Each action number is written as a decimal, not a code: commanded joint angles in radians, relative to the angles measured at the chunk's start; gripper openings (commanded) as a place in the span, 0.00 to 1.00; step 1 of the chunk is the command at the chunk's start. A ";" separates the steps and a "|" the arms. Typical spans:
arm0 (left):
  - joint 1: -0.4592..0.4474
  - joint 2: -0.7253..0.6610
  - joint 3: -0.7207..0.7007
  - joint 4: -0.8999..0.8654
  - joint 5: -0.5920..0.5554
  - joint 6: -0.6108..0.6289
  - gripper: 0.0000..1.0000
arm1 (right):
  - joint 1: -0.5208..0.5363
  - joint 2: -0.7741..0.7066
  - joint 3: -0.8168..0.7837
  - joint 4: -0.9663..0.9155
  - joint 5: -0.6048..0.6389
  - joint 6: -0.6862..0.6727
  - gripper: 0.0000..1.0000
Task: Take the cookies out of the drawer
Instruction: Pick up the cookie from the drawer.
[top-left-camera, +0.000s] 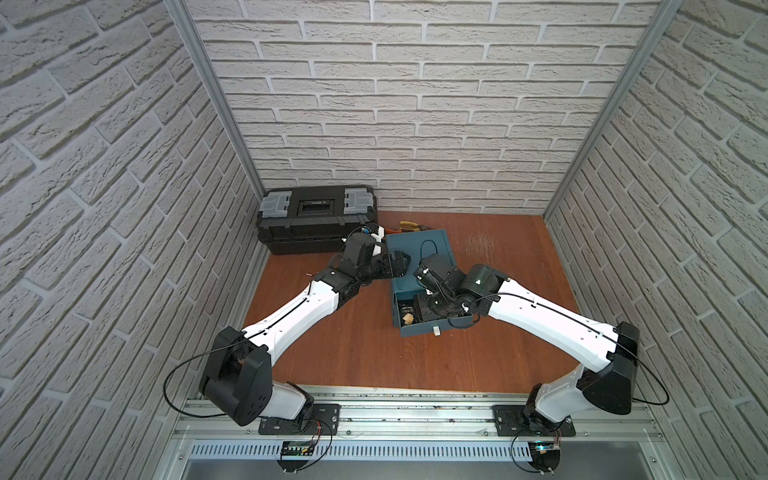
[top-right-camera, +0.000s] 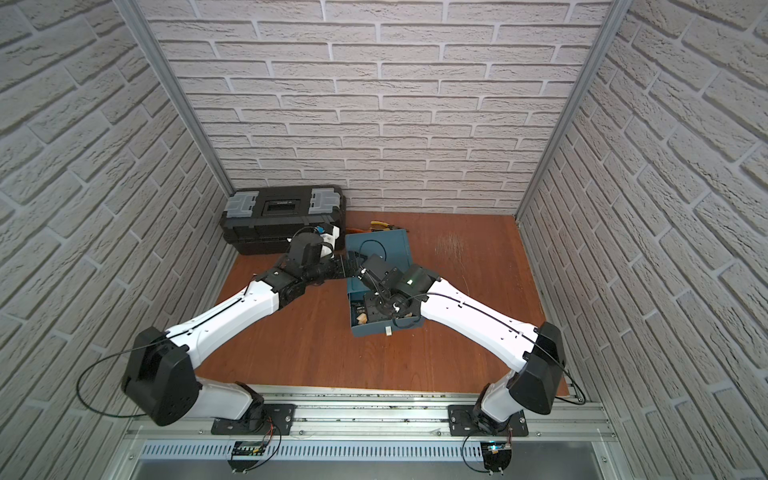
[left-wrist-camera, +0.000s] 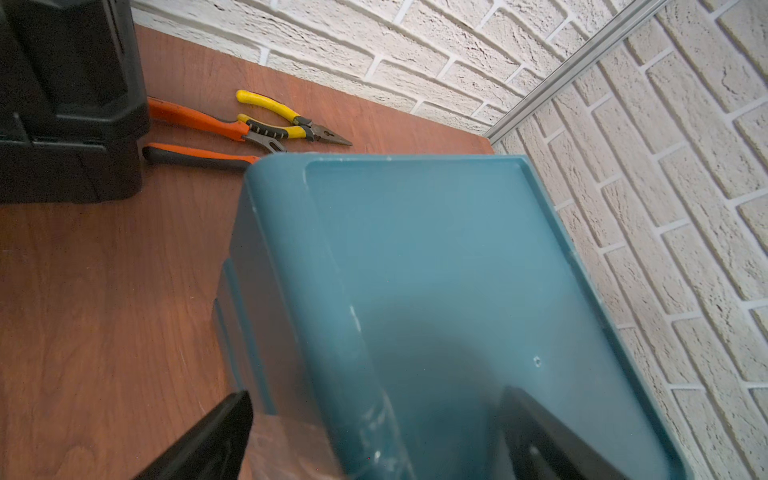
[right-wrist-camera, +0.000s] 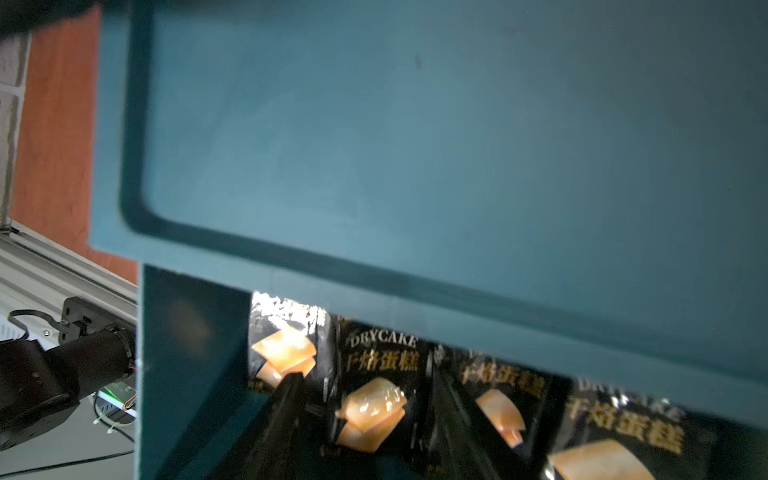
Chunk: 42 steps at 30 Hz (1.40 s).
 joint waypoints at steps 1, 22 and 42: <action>0.010 0.013 -0.001 0.055 0.018 0.000 0.99 | 0.008 0.010 0.030 0.005 0.021 0.007 0.55; 0.055 -0.031 -0.046 0.058 0.027 -0.014 0.98 | 0.034 -0.038 0.003 0.080 0.054 0.014 0.06; 0.054 -0.027 -0.015 0.045 0.023 -0.014 0.98 | 0.032 -0.170 0.018 0.057 0.052 -0.045 0.04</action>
